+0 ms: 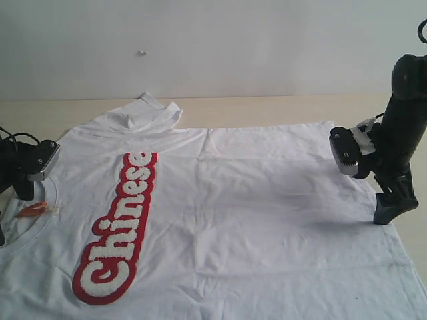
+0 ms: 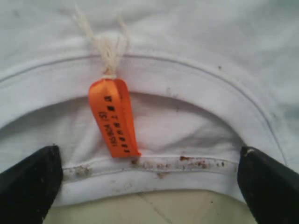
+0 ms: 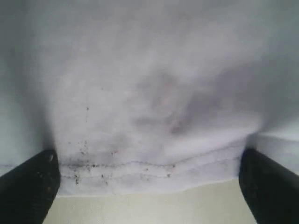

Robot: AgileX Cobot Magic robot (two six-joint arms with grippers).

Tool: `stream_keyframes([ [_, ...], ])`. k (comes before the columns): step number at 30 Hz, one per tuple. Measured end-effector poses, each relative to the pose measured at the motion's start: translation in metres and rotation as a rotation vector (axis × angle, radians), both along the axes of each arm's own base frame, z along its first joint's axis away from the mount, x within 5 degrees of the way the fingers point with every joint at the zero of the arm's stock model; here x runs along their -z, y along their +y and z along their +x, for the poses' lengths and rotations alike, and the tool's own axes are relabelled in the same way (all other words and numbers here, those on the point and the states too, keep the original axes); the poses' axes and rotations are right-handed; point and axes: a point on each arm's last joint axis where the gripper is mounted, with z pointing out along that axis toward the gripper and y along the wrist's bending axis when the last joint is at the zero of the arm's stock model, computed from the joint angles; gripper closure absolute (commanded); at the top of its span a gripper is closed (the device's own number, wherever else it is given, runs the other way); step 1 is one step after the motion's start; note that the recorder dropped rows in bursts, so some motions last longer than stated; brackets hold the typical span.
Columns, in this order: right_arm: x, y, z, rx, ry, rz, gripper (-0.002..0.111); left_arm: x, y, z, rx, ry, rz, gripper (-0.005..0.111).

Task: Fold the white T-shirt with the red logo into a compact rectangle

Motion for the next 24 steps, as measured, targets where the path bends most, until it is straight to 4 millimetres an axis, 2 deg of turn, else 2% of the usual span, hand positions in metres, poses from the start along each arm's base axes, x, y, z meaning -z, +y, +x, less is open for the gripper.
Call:
stream_keyframes([
  [24,-0.0005,-0.0001,0.0007,-0.014,-0.001,0.0,0.003,0.0,0.0,0.0,0.0,0.0,0.0,0.008],
])
